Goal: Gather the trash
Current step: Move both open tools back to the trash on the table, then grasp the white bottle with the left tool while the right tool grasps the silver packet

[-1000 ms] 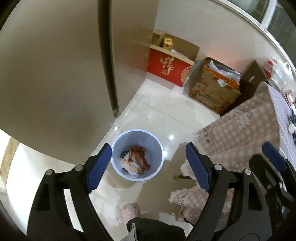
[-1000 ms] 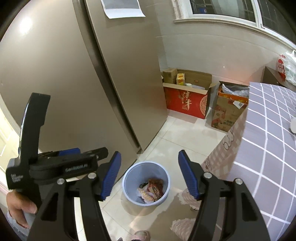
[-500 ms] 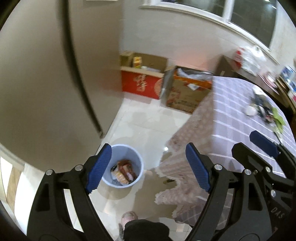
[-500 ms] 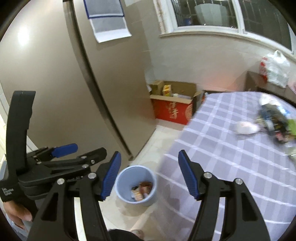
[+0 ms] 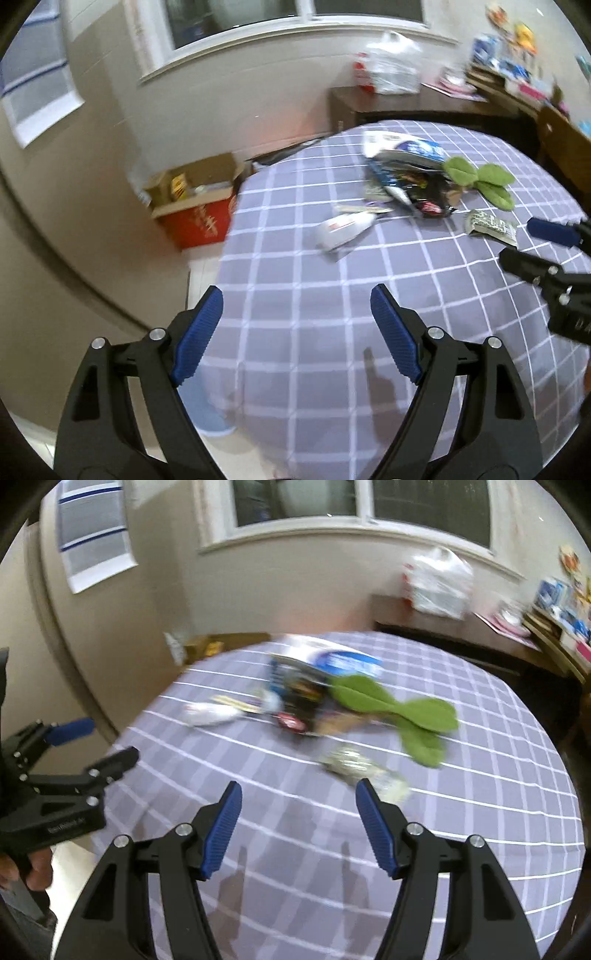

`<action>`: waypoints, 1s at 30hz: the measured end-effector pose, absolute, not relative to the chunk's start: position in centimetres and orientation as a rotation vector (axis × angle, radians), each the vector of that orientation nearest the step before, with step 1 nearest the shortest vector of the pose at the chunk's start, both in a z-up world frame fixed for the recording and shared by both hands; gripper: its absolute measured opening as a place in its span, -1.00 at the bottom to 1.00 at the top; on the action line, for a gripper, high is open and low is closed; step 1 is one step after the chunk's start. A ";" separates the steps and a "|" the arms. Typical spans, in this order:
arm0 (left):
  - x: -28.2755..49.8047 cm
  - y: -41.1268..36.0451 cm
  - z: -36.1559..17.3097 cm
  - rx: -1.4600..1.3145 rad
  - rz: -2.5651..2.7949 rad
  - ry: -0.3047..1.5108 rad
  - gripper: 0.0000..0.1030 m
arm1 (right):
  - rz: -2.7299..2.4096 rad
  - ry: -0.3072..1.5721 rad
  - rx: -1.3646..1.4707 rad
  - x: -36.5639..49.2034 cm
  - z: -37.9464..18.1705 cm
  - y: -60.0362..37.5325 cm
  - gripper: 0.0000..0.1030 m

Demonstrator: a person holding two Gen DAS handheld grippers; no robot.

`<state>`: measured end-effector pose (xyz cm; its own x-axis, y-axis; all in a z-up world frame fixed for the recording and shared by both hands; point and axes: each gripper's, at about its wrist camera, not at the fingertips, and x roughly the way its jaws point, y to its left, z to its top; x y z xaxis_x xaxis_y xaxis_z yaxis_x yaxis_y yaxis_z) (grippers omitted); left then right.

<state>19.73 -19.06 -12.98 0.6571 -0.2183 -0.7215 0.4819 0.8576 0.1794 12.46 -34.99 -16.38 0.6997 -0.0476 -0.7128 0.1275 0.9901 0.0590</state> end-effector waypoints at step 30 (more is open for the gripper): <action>25.0 -22.9 -16.0 0.325 -0.518 0.828 -0.32 | -0.045 0.864 0.121 15.7 -19.1 -38.4 -0.48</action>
